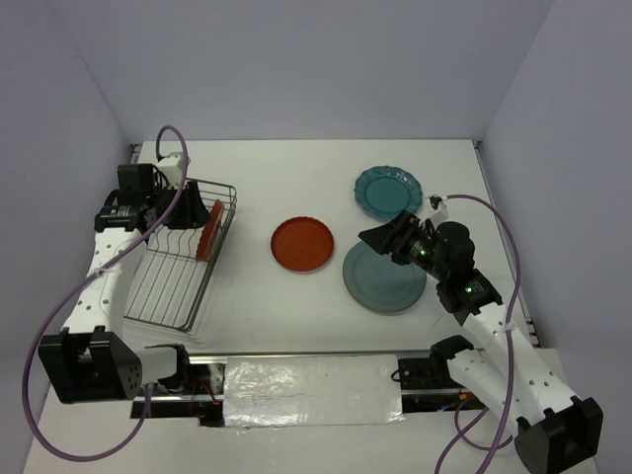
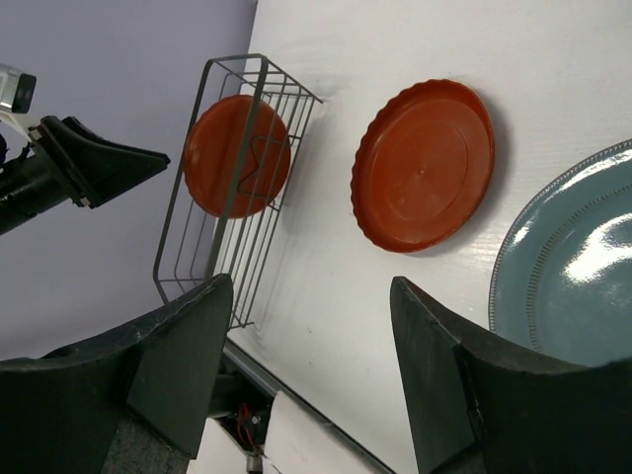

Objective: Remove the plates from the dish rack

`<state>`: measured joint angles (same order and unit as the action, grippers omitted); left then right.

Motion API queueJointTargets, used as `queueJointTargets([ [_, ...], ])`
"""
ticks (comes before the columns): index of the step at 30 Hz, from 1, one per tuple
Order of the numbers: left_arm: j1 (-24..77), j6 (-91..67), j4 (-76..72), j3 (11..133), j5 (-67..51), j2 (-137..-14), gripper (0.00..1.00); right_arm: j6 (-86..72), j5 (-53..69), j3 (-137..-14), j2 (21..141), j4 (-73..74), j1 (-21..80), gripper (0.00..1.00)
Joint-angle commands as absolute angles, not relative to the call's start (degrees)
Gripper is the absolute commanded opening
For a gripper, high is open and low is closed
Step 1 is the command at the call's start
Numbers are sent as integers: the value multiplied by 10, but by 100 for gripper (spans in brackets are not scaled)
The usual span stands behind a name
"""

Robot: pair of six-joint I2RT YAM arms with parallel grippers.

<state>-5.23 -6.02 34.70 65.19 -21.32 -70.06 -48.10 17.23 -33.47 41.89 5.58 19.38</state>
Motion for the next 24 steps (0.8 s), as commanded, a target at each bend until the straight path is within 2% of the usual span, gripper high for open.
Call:
queueJointTargets([
  [1, -56, -50, 327, 642, -233, -708, 55, -475, 176, -348, 409, 47, 197, 72],
  [15, -56, -52, 289, 609, -243, -734, 51, -475, 181, -349, 412, 47, 197, 72],
  [24, -56, -52, 290, 613, -243, -744, 32, -475, 178, -349, 412, 48, 197, 72],
])
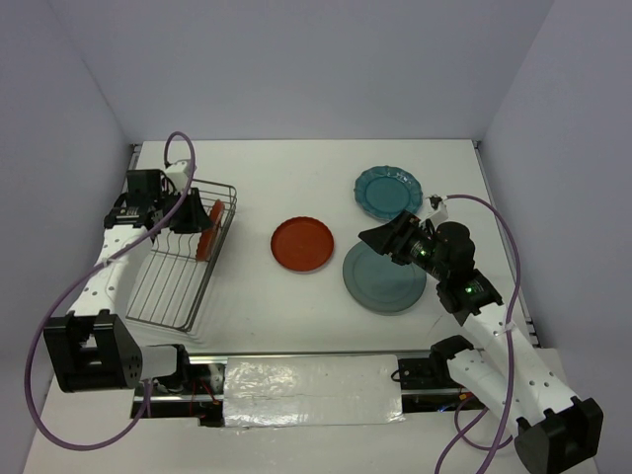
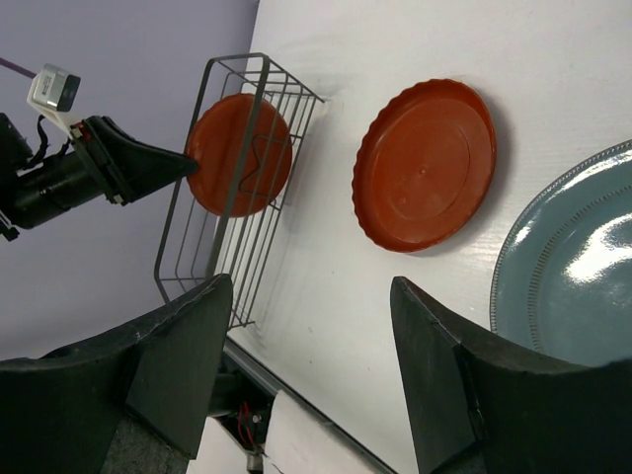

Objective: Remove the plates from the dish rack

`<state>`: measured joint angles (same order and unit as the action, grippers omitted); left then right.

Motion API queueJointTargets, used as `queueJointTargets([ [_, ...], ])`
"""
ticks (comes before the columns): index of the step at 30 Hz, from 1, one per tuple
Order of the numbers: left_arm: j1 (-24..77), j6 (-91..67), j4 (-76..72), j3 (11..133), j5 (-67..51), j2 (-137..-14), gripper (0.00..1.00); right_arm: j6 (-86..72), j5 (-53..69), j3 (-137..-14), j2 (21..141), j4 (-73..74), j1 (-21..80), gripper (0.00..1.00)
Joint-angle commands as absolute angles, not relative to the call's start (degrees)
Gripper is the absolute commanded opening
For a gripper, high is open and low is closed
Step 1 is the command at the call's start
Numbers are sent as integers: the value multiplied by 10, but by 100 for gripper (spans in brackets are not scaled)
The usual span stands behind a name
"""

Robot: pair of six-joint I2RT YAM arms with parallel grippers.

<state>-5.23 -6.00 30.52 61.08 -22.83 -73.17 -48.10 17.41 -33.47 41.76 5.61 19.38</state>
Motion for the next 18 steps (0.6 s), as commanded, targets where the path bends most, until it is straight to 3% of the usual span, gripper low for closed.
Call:
queueJointTargets([
  [1, -56, -51, 292, 615, -246, -746, 32, -475, 178, -349, 412, 47, 197, 72],
  [9, -56, -51, 287, 611, -258, -754, 29, -475, 180, -351, 417, 49, 197, 72],
  [15, -56, -53, 296, 622, -239, -749, 0, -475, 177, -352, 417, 51, 196, 72],
  [18, -56, -56, 304, 639, -227, -746, 0, -475, 178, -352, 417, 50, 197, 72],
])
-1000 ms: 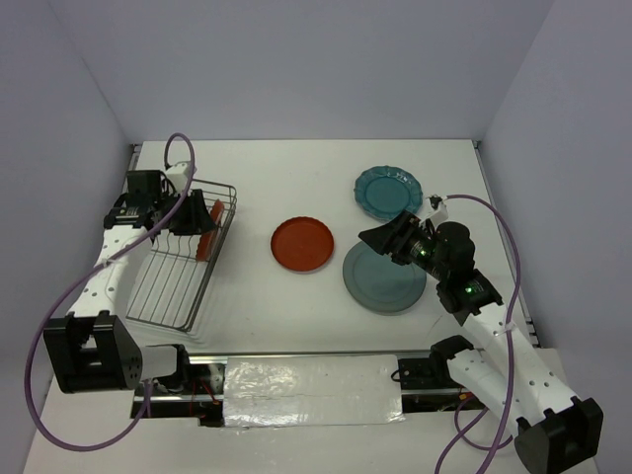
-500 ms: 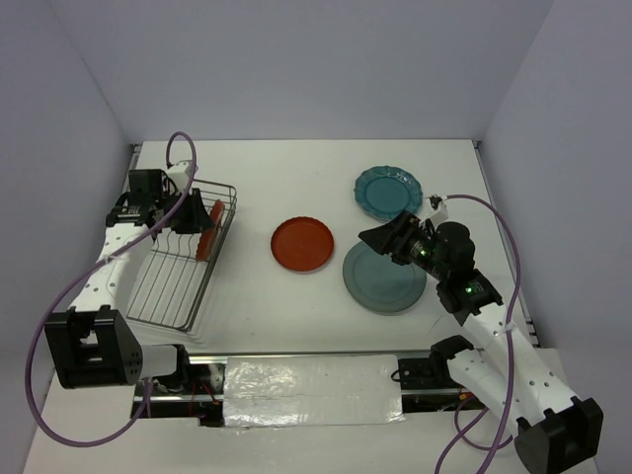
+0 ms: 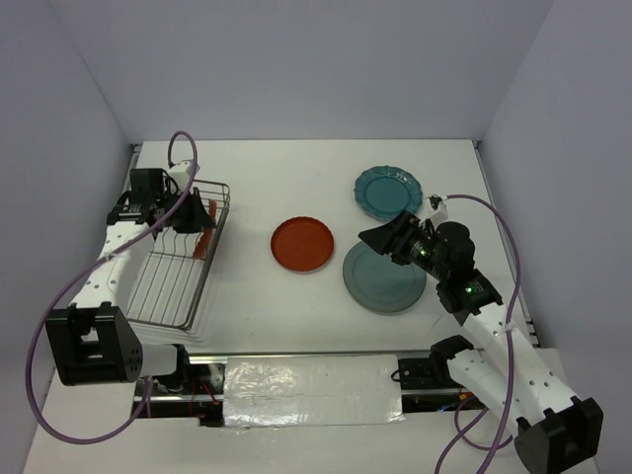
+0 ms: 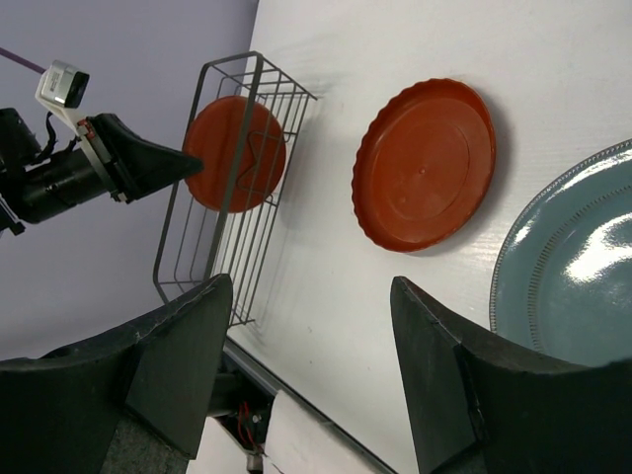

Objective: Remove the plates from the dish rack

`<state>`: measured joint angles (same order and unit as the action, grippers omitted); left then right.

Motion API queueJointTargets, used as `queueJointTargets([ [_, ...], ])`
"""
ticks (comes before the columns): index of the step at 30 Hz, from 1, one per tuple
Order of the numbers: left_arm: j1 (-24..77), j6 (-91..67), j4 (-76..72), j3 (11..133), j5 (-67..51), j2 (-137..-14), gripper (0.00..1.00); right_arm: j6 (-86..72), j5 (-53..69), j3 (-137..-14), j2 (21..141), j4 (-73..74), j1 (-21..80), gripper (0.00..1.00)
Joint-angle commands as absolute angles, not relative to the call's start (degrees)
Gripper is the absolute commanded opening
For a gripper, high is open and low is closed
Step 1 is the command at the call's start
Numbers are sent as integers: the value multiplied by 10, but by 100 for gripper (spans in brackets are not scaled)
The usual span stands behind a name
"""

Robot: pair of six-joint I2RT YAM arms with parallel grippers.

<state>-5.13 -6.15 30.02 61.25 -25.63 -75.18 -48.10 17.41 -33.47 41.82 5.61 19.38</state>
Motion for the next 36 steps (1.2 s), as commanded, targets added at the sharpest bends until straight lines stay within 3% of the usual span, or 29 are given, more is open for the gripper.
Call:
queueJointTargets([
  [1, -56, -57, 308, 652, -221, -745, 0, -475, 178, -352, 417, 50, 197, 73],
  [8, -56, -76, 326, 725, -249, -758, 0, -475, 178, -353, 420, 53, 197, 73],
  [22, -34, -77, 294, 746, -290, -782, 0, -475, 179, -354, 419, 54, 196, 73],
  [29, 16, -69, 262, 808, -246, -794, 0, -475, 178, -352, 420, 51, 197, 73],
  [36, 99, -69, 321, 936, -169, -833, 0, -475, 178, -354, 433, 51, 197, 73],
])
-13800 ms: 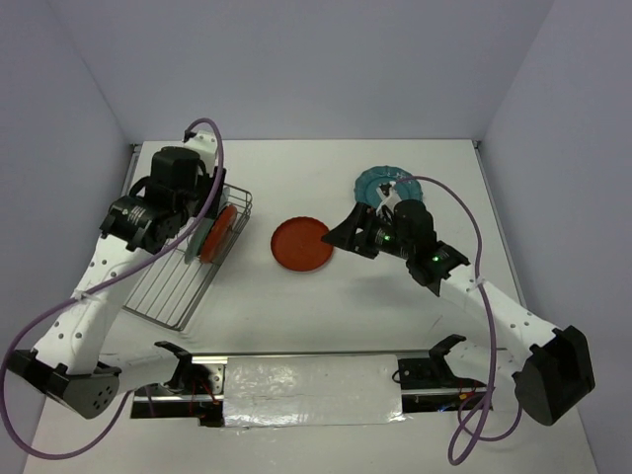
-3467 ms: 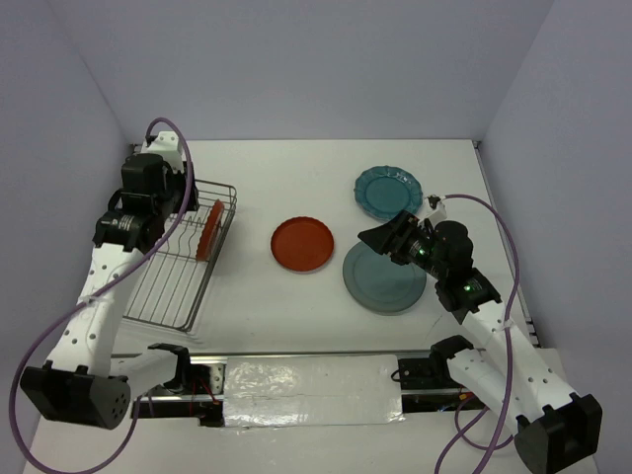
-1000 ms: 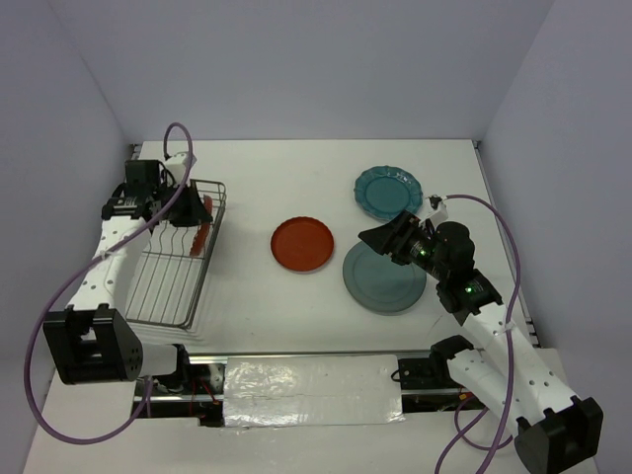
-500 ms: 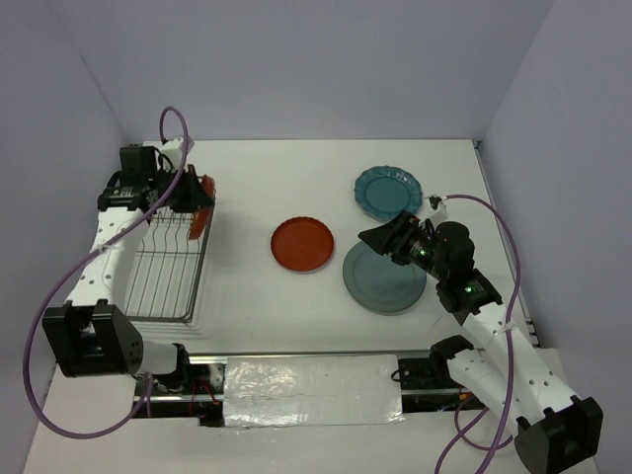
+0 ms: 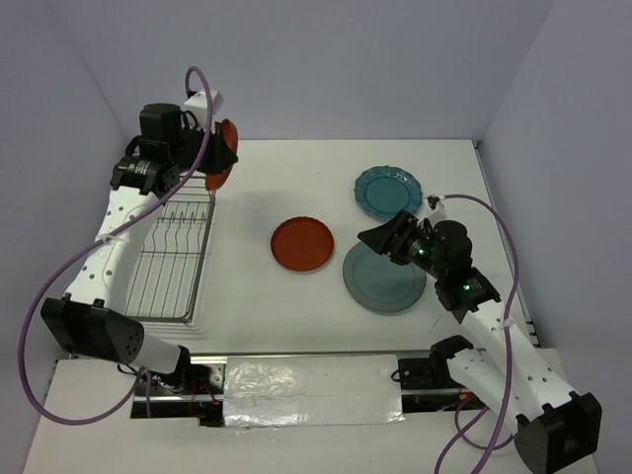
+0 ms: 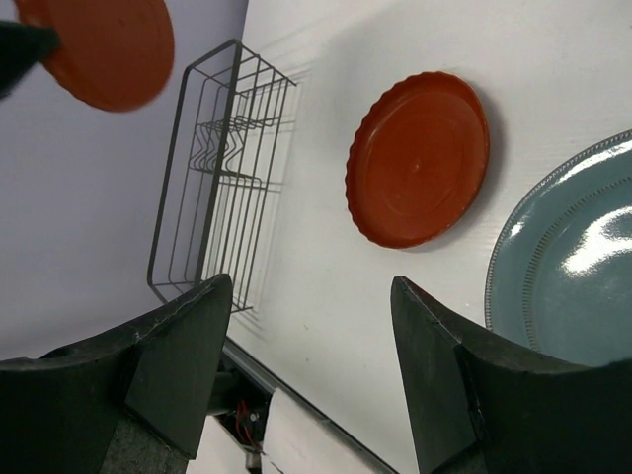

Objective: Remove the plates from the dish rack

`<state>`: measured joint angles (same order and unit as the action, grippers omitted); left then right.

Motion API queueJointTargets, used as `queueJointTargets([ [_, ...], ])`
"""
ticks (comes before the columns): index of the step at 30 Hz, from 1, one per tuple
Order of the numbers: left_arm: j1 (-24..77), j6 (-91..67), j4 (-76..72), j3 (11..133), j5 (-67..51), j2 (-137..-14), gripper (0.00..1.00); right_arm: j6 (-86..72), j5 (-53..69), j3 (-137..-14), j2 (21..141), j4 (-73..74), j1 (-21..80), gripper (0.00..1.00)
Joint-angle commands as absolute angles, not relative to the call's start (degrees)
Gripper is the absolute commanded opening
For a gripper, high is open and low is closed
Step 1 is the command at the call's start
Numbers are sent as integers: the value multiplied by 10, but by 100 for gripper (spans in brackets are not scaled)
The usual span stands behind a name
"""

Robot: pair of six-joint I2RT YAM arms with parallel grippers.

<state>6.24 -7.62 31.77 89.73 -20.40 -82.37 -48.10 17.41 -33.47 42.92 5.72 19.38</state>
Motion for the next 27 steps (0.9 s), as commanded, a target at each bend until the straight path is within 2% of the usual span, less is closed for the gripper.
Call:
queueJointTargets([
  [1, 138, -64, 322, 936, -133, -832, 0, -475, 168, -356, 435, 55, 197, 73],
  [5, 233, -60, 281, 887, -36, -810, 0, -475, 138, -362, 435, 73, 197, 72],
  [12, 355, -65, 186, 721, 166, -760, 0, -475, 68, -365, 415, 102, 196, 72],
  [17, 408, -64, 120, 650, 210, -751, 0, -475, 21, -366, 391, 119, 195, 73],
  [27, 486, -47, 69, 649, 248, -852, 0, -475, 2, -364, 386, 123, 195, 73],
])
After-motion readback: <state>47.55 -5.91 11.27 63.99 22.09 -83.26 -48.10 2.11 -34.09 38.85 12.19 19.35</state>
